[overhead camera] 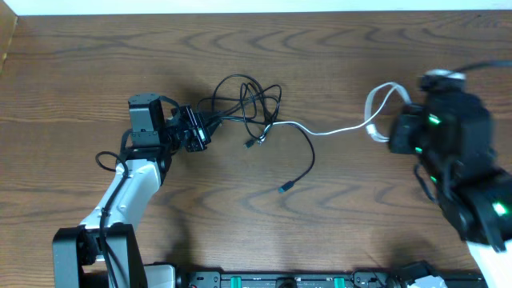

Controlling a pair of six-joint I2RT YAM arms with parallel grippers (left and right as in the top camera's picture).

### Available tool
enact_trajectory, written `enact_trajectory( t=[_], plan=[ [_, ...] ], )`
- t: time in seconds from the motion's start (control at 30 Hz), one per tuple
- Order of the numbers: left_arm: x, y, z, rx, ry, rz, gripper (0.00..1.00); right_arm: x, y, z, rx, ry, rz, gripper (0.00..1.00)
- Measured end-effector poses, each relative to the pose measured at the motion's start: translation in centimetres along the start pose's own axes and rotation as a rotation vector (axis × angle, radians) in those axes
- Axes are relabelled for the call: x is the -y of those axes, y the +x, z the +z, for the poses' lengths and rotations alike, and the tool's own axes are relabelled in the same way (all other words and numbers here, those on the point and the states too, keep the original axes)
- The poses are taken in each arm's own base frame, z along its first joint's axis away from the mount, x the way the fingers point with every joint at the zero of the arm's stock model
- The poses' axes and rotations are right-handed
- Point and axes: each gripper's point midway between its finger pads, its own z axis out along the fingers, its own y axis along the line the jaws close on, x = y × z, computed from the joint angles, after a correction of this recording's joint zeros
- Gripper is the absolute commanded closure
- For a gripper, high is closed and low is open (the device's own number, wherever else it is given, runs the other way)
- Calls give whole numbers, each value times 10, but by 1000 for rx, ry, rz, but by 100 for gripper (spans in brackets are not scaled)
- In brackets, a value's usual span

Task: Untangle cables

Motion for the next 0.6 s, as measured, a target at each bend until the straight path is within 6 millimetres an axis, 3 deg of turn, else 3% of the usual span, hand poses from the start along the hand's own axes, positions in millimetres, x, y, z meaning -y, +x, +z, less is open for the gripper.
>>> enact_trajectory(
  t=[0.07, 0.17, 0.2, 0.23, 0.37, 0.6],
  plan=[
    [0, 0, 0, 0, 0, 16, 83, 10, -7, -12, 46, 14, 25, 99],
    [0, 0, 0, -1, 0, 37, 44, 15, -12, -22, 80, 21, 41, 99],
    [0, 0, 0, 0, 0, 42, 33, 16, -13, -24, 87, 23, 42, 99],
    [0, 0, 0, -1, -1, 47, 29, 17, -12, -24, 87, 27, 42, 99],
    [0, -1, 0, 4, 0, 48, 20, 33, -10, -24, 86, 117, 41, 99],
    [0, -1, 0, 7, 0, 94, 19, 72, -10, -33, 126, 339, 138, 99]
  ],
)
